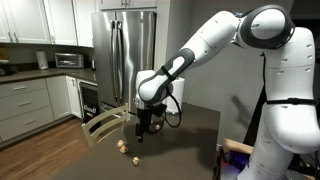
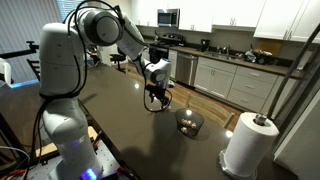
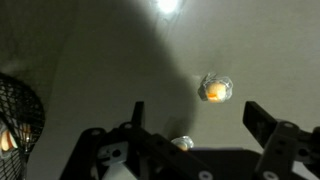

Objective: Move the basket to the right, pick up all the objects from the table and put them in the basket

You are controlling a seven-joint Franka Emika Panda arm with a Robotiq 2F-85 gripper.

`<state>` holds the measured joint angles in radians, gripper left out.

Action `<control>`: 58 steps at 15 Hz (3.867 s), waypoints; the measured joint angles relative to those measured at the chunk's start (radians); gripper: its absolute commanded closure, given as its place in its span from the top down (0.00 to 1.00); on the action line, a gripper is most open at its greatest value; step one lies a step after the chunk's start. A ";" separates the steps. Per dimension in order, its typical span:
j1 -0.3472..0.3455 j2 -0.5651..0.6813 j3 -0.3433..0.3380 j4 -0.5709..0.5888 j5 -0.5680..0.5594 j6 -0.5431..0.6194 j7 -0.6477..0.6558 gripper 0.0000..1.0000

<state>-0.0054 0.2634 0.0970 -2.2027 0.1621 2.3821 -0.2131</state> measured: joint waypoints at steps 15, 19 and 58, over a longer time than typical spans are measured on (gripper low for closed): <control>0.050 0.121 0.041 0.007 -0.085 0.025 -0.074 1.00; 0.063 0.139 0.049 0.014 -0.117 0.063 -0.074 1.00; 0.038 0.289 0.061 0.154 -0.128 0.066 -0.167 0.21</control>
<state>0.0322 0.5527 0.1576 -2.0491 0.0346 2.4479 -0.3799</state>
